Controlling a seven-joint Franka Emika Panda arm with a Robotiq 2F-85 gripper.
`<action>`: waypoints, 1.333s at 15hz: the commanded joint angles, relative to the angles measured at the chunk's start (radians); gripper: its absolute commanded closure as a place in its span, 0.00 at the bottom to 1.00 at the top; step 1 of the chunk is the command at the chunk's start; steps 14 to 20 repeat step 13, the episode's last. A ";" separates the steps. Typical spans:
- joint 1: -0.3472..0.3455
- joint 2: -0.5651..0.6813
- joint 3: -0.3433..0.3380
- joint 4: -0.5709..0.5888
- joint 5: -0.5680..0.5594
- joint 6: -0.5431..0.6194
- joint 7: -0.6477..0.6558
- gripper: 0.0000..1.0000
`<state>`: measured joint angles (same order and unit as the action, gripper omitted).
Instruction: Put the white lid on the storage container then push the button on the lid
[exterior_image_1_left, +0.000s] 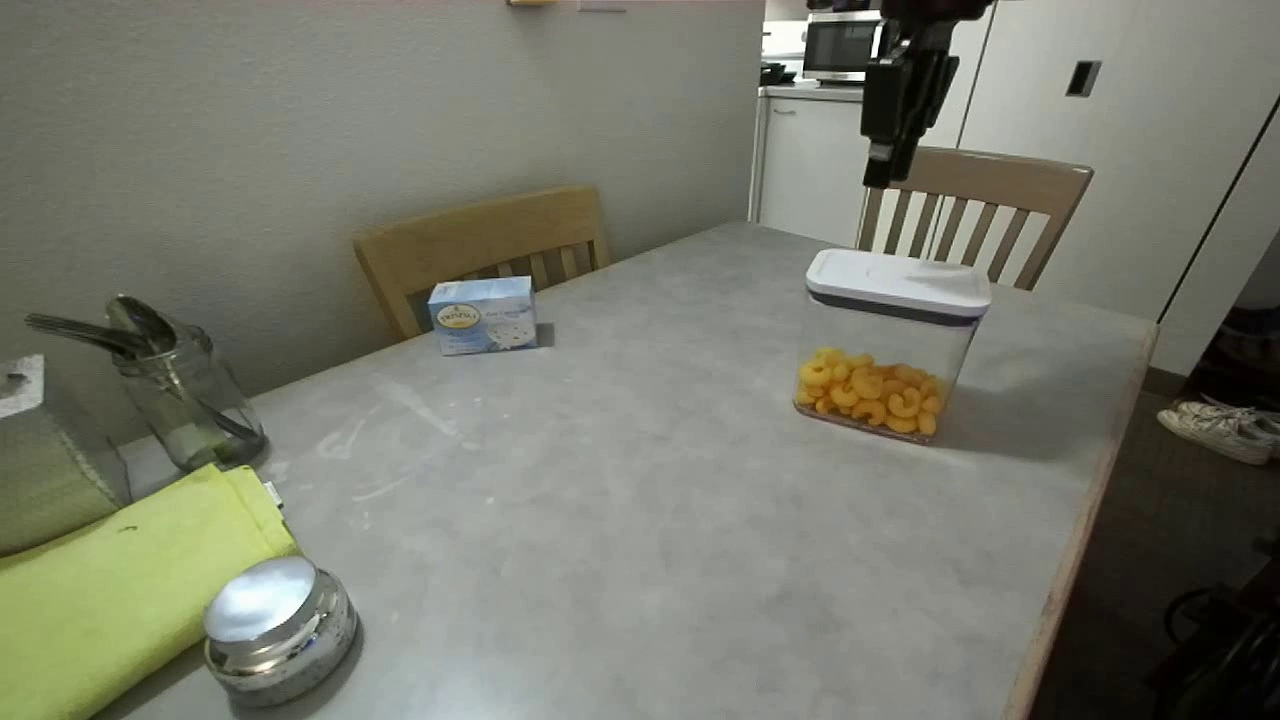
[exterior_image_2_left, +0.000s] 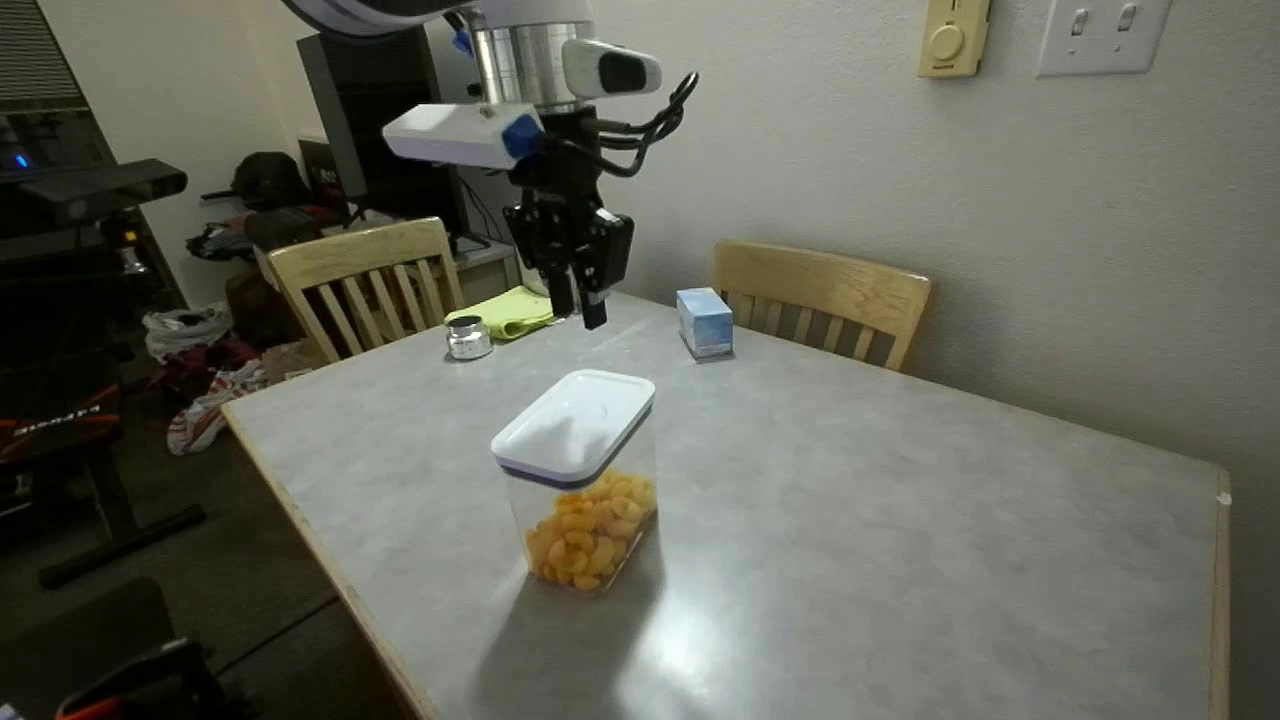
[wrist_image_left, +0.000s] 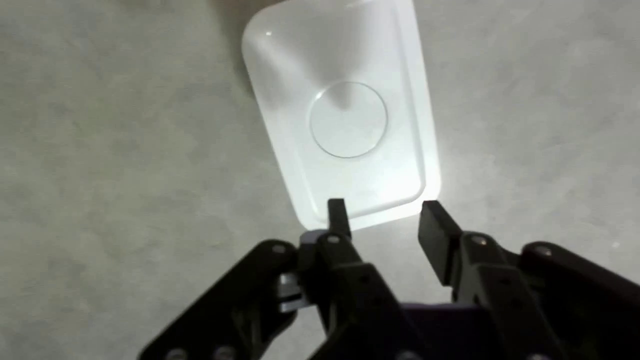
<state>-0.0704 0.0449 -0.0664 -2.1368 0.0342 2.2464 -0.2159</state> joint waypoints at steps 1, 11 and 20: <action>0.004 0.055 0.021 0.018 0.134 0.028 -0.110 0.25; 0.003 0.099 0.056 0.016 0.257 0.020 -0.210 0.00; 0.003 0.097 0.056 0.016 0.258 0.019 -0.210 0.00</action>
